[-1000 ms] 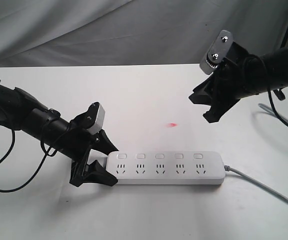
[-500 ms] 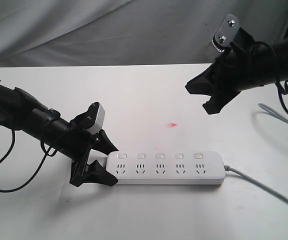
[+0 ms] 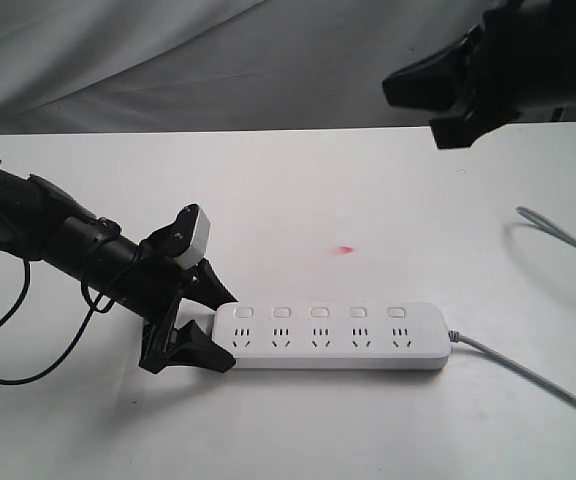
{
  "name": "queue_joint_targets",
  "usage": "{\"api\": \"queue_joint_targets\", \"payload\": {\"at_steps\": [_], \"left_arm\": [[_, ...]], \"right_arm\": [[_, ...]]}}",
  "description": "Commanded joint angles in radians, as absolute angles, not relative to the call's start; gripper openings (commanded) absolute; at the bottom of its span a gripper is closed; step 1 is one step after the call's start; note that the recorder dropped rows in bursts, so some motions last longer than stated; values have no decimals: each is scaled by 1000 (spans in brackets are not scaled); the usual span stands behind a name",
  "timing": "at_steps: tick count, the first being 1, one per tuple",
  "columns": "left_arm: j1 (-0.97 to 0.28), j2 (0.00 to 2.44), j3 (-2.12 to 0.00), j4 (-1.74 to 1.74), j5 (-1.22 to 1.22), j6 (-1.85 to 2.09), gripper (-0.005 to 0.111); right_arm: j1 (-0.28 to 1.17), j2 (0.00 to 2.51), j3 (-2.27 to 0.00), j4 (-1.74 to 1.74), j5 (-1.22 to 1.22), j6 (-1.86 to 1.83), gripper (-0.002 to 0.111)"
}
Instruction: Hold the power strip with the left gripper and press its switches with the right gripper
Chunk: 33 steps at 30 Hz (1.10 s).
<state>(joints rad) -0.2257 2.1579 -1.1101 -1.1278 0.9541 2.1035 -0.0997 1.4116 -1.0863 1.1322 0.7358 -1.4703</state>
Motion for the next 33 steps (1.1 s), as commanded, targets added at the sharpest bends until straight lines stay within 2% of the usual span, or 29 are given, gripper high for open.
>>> {"api": "queue_joint_targets", "payload": {"at_steps": [1, 5, 11, 15, 18, 33], "left_arm": [[-232, 2162, -1111, -1121, 941, 2094, 0], [-232, 2162, -1111, -1121, 941, 2094, 0], [-232, 2162, -1111, -1121, 941, 2094, 0], [-232, 2162, -1111, -1121, 941, 2094, 0], [-232, 2162, -1111, -1121, 941, 2094, 0], [-232, 2162, -1111, -1121, 941, 2094, 0]], "right_arm": [[-105, 1297, -1083, 1162, 587, -1372, 0], [-131, 1204, -1083, 1162, 493, -1310, 0], [-199, 1067, -1083, 1154, 482, -1272, 0], [-211, 955, -1083, 1052, 499, -1172, 0], [-209, 898, -1083, 981, 605, -1063, 0], [-209, 876, -1083, 981, 608, -1065, 0]]}}
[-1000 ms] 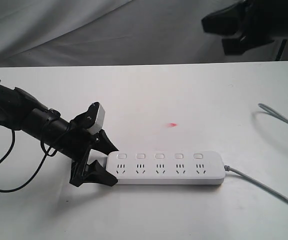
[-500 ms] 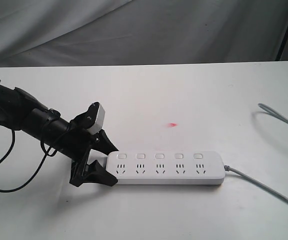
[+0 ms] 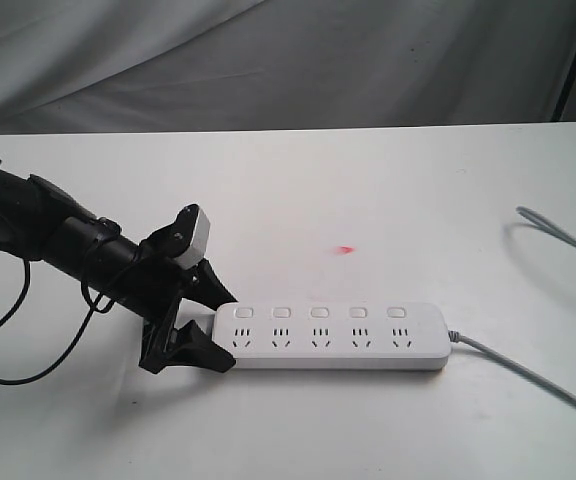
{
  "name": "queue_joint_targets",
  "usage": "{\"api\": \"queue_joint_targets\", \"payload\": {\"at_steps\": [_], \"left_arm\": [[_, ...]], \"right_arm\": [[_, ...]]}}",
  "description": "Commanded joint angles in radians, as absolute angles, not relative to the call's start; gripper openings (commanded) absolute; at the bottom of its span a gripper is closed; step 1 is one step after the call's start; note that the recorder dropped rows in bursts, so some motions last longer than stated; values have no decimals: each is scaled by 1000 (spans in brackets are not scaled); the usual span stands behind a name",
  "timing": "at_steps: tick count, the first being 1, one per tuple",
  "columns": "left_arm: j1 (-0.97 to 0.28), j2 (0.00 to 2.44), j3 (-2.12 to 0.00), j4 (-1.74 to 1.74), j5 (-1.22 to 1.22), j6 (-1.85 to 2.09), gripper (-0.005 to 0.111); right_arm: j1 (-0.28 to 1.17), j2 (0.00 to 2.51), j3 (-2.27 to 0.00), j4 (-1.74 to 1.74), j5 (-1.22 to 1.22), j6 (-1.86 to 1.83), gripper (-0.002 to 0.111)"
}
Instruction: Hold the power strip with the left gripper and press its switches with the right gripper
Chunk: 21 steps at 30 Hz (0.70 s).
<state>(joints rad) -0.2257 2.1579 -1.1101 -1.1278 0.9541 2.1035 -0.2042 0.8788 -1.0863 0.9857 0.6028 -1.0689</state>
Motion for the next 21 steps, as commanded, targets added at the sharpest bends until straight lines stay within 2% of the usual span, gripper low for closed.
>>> {"api": "queue_joint_targets", "payload": {"at_steps": [1, 8, 14, 17, 21], "left_arm": [[-232, 2162, -1111, -1121, 941, 2094, 0], [-232, 2162, -1111, -1121, 941, 2094, 0], [-232, 2162, -1111, -1121, 941, 2094, 0], [-232, 2162, -1111, -1121, 941, 2094, 0], [-232, 2162, -1111, -1121, 941, 2094, 0]], "right_arm": [[-209, 876, -1083, 981, 608, -1065, 0], [-209, 874, -1083, 968, 510, -1069, 0], [-209, 790, -1083, 645, 492, -1027, 0], [-209, 730, -1083, 398, 539, -867, 0], [-209, 654, -1081, -41, 667, -311, 0]]}}
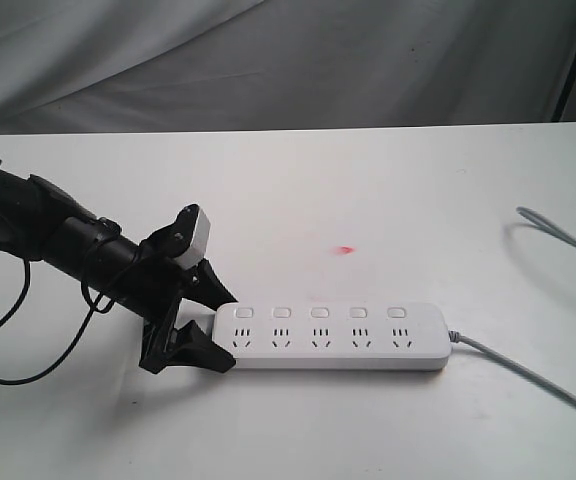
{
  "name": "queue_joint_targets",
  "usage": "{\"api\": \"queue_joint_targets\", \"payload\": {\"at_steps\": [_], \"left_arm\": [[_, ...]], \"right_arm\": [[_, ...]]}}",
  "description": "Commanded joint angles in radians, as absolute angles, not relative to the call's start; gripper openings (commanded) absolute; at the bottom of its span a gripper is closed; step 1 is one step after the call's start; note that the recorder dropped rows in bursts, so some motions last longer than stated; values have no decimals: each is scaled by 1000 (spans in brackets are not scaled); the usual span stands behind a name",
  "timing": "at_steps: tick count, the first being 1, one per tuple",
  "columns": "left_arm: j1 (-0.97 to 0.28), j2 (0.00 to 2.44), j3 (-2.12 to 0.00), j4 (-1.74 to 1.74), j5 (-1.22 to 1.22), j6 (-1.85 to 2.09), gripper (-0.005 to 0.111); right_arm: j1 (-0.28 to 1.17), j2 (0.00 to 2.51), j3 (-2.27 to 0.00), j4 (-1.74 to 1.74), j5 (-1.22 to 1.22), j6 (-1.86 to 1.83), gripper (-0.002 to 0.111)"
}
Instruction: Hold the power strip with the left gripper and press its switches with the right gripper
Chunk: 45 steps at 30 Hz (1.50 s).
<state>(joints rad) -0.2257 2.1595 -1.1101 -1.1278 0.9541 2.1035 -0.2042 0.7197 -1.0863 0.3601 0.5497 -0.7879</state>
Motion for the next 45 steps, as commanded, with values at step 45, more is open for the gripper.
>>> {"api": "queue_joint_targets", "payload": {"at_steps": [45], "left_arm": [[-232, 2166, -1111, -1121, 941, 2094, 0]], "right_arm": [[-121, 0, -13, -31, 189, -17, 0]]}}
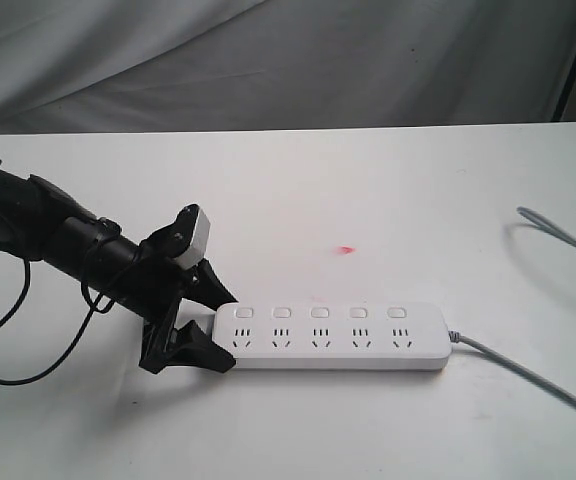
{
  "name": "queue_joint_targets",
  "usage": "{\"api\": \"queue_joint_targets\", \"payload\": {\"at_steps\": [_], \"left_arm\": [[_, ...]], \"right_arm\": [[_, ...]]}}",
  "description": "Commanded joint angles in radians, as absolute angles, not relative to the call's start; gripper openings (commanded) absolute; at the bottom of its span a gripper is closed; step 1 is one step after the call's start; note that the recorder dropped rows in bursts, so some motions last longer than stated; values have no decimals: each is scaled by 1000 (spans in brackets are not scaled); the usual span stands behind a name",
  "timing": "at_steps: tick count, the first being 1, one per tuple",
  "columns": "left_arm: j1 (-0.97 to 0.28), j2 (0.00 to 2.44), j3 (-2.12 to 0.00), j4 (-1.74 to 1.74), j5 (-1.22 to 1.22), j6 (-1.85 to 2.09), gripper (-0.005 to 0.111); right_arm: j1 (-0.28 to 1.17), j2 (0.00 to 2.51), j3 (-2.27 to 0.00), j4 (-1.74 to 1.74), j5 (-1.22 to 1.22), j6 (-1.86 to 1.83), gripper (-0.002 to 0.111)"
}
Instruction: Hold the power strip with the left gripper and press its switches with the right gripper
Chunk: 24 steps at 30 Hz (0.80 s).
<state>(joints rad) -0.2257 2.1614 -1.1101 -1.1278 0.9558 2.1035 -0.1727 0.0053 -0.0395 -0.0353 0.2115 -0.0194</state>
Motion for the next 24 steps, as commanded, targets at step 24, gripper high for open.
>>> {"api": "queue_joint_targets", "payload": {"at_steps": [24], "left_arm": [[-232, 2166, -1111, -1121, 941, 2094, 0]], "right_arm": [[-100, 0, 0, 25, 335, -15, 0]]}}
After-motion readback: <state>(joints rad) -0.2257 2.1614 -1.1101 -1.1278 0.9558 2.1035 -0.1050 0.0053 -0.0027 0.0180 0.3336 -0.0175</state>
